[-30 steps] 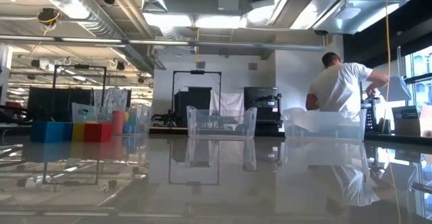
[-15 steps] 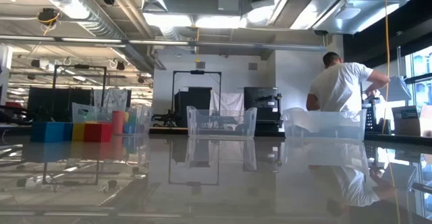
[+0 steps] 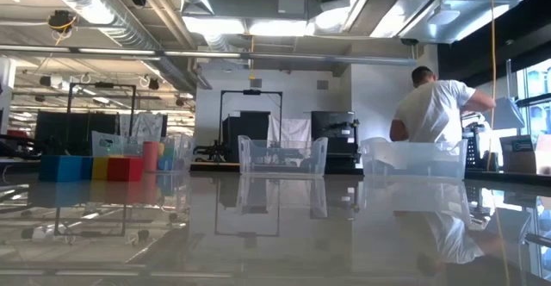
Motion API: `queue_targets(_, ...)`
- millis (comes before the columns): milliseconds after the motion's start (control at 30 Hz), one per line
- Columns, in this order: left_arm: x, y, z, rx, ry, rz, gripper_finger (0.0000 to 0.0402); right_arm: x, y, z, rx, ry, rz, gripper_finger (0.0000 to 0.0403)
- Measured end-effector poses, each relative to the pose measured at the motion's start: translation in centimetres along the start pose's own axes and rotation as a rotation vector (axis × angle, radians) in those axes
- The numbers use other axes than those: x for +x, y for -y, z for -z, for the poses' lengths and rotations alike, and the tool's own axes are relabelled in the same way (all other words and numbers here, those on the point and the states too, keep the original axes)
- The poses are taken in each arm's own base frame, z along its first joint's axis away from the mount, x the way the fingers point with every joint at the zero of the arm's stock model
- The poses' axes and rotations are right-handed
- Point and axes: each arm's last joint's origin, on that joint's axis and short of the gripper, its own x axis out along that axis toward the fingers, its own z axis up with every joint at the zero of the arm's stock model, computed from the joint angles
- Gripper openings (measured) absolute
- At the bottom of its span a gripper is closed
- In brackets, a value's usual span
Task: Sort blocks by size
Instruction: Put the cylindrical light green block into the left transparent bin
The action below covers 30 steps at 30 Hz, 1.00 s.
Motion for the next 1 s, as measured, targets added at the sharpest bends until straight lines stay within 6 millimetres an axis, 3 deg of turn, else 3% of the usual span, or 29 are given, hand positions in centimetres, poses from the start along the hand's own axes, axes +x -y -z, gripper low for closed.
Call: queue_targets(1000, 0.0, 0.0, 0.0, -0.004, 0.002, 0.000, 0.0219, 4.4, 0.9, 0.3, 0.002, 0.029, -0.086, 0.0253)
